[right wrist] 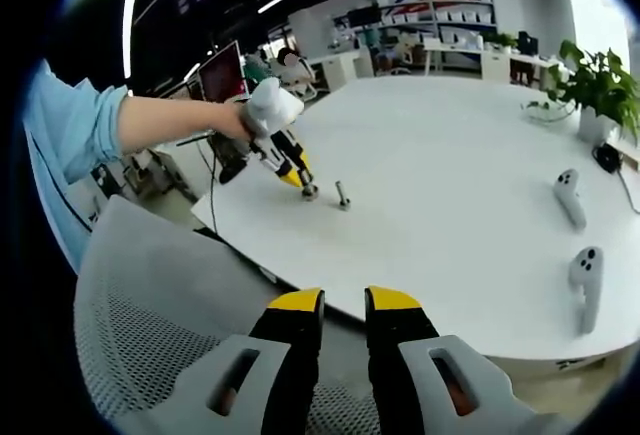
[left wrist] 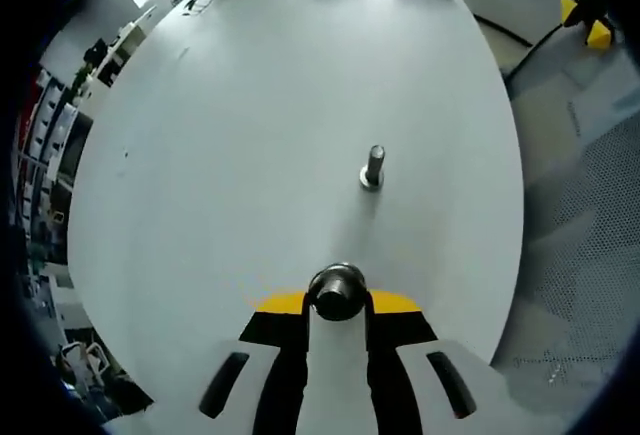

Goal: Place the washer onto the threaded stud by aligning its center hole with the stud, sliding it down to the base, and recovering from edge contact or off-axis alignment until the washer reaches the visible bottom stop.

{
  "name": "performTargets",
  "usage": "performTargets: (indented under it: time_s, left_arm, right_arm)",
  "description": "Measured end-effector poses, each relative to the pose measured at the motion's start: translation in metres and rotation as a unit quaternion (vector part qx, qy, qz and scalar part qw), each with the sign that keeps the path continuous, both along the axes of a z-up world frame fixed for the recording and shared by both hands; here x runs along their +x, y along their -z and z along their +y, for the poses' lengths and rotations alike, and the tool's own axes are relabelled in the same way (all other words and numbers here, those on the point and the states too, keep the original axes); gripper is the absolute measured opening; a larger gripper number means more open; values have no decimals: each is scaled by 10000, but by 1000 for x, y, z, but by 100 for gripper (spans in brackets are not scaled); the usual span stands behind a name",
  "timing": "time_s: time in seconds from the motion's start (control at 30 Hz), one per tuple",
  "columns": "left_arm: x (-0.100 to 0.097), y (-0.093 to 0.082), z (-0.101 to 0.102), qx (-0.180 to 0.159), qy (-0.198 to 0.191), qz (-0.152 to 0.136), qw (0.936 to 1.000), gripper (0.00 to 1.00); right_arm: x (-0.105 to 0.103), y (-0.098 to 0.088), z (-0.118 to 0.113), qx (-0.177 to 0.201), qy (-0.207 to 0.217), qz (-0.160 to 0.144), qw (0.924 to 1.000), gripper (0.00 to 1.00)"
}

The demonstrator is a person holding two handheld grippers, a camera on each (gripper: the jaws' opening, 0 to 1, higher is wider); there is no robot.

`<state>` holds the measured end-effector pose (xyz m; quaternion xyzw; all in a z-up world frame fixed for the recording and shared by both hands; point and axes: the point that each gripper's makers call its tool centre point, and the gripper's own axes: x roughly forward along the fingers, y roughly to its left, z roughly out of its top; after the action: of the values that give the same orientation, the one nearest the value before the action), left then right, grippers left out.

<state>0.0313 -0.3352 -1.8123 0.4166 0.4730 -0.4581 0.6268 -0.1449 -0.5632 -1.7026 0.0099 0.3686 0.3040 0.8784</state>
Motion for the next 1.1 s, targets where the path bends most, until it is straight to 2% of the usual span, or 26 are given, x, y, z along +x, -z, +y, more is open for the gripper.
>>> performTargets:
  time_s: [0.5, 0.67, 1.1]
  left_arm:
    - [-6, 28, -1, 151, -11, 158, 9998, 19]
    - [-7, 25, -5, 75, -145, 208, 9997, 19]
    - [-15, 27, -20, -61, -175, 221, 9996, 19]
  right_arm:
    - [0, 1, 0, -31, -13, 21, 10000, 18]
    - [-1, 1, 0, -36, -28, 36, 10000, 18]
    - [-2, 1, 0, -44, -58, 50, 10000, 18]
